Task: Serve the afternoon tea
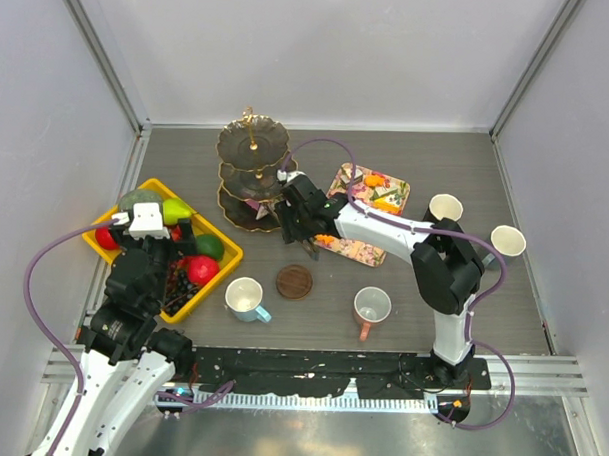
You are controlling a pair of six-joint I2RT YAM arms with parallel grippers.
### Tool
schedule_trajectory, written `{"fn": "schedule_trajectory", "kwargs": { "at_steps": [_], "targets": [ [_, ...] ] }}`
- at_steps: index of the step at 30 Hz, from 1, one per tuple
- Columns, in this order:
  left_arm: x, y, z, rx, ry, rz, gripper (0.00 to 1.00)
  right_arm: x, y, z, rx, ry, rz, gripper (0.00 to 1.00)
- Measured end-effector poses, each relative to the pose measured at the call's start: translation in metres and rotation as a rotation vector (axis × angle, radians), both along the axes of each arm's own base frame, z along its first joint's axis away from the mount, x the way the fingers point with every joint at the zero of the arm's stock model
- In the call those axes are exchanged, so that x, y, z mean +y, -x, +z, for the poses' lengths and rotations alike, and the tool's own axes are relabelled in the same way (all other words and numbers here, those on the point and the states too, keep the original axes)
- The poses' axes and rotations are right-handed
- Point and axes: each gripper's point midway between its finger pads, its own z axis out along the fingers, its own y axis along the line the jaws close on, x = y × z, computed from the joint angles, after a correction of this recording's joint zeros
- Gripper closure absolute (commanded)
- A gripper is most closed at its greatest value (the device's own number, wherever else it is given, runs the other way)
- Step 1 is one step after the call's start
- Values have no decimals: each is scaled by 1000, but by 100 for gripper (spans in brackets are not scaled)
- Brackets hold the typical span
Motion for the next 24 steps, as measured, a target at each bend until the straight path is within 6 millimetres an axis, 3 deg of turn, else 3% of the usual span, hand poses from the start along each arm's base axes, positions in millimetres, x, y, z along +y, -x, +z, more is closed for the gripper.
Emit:
{"fn": "schedule_trajectory", "kwargs": {
  "at_steps": [15,24],
  "targets": [
    [-1,0,0,0,0,-3,1,0,1,2,-2,-3,2,39],
    [-1,0,0,0,0,-3,1,-11,6,28,-37,-15,3,38]
  ]
}}
